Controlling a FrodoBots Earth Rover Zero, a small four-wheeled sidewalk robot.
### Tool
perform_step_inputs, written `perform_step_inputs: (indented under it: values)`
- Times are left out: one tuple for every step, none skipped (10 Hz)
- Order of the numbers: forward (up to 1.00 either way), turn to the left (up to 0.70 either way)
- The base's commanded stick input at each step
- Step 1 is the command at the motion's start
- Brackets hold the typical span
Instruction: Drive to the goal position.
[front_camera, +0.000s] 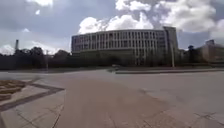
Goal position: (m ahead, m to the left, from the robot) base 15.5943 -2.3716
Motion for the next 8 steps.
perform_step_inputs:
  values:
    - [0.7,0.0]
    - [0.7,0.35]
    - [0.7,0.32]
    - [0.7,0.07]
    - [0.7,0.0]
    - [0.7,0.0]
    - [0.7,0.0]
    - [0.7,0.0]
